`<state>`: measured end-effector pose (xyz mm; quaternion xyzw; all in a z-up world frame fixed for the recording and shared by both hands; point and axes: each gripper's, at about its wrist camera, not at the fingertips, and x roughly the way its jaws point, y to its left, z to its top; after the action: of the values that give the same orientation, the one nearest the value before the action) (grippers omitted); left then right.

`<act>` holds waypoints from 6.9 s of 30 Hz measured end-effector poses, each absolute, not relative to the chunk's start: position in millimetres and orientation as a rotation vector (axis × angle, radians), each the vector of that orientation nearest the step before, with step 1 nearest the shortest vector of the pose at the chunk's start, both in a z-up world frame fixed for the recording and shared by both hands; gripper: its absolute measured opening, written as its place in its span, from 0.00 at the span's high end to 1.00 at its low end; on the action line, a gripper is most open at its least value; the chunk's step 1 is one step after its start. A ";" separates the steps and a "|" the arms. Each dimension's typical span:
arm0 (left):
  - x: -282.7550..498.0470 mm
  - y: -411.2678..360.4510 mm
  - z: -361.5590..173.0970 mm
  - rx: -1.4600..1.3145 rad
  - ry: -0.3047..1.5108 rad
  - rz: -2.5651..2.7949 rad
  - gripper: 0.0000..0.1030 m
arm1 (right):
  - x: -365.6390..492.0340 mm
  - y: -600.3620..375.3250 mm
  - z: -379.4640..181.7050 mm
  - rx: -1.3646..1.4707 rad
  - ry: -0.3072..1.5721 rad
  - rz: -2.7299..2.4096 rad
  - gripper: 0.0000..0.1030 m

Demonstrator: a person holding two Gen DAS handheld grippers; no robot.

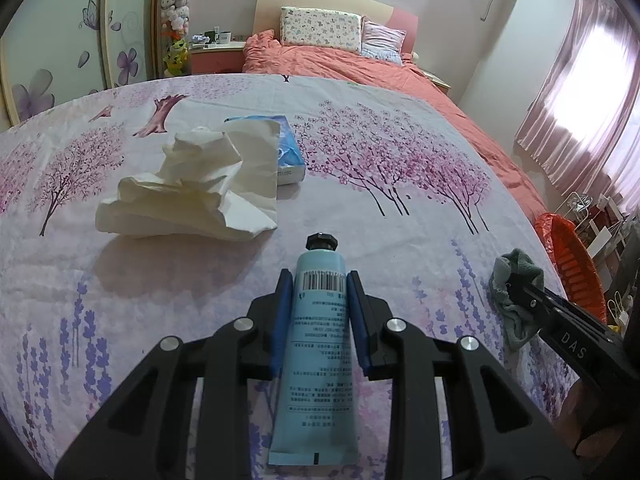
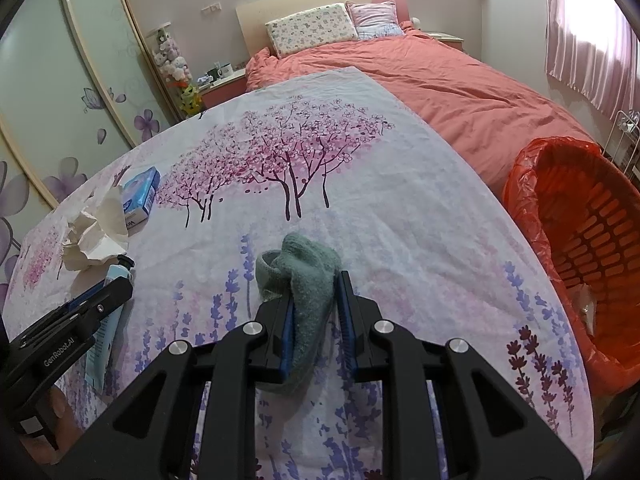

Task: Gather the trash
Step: 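Carry the tube and green cloth over the orange basket, then open both tools over the basket to drop the tube and cloth, then move both open tools back over the bedspread toward the tissues, then grasp the crumpled white tissues with the left tool while the right tool grasps the blue tissue pack, then lift and carry the tissues and tissue pack over the orange basket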

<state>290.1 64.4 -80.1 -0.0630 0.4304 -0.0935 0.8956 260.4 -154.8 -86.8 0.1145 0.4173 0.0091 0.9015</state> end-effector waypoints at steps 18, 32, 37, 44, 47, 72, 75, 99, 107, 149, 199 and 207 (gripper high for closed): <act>275.9 49.5 -56.2 -0.067 0.848 -0.193 0.74 | 235.1 -181.3 -62.0 0.302 0.775 0.040 0.88; 243.1 -24.6 6.7 -0.026 0.741 -0.355 0.74 | 200.1 -227.0 -1.1 0.340 0.604 -0.005 0.88; 234.3 -60.0 20.4 -0.003 0.715 -0.427 0.74 | 189.1 -250.9 9.0 0.343 0.573 -0.053 0.88; 228.3 -113.3 33.9 -0.004 0.692 -0.545 0.74 | 178.7 -295.2 13.4 0.400 0.541 -0.123 0.88; 230.1 -141.1 38.2 -0.009 0.686 -0.601 0.74 | 172.8 -317.1 13.2 0.423 0.527 -0.152 0.88; 278.3 -277.3 -22.6 0.051 0.792 -0.723 0.67 | 195.6 -425.0 -37.9 0.597 0.575 -0.273 0.74; 284.3 -271.8 -27.8 0.044 0.810 -0.708 0.67 | 194.8 -421.8 -40.6 0.589 0.582 -0.282 0.60; 284.0 -84.9 -24.4 0.103 0.729 -0.303 0.40 | 208.8 -333.4 -29.2 0.365 0.642 -0.220 0.47; 290.5 26.9 -23.7 0.080 0.692 -0.023 0.25 | 219.7 -274.8 -32.5 0.257 0.684 -0.134 0.47; 299.3 238.9 -70.4 -0.073 0.855 0.322 0.47 | 271.6 -70.1 -53.7 0.088 0.786 0.145 0.47; 305.3 244.0 -79.3 -0.109 0.896 0.308 0.44 | 337.0 3.7 -79.5 -0.004 0.882 0.094 0.48; 295.2 239.0 -72.5 -0.097 0.852 0.247 0.48 | 318.0 -6.9 -80.1 -0.021 0.881 0.103 0.48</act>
<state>295.2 239.0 -72.5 -0.0469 0.4120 0.1194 0.9021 318.0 -6.9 -80.1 -0.0104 0.4263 0.0500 0.9031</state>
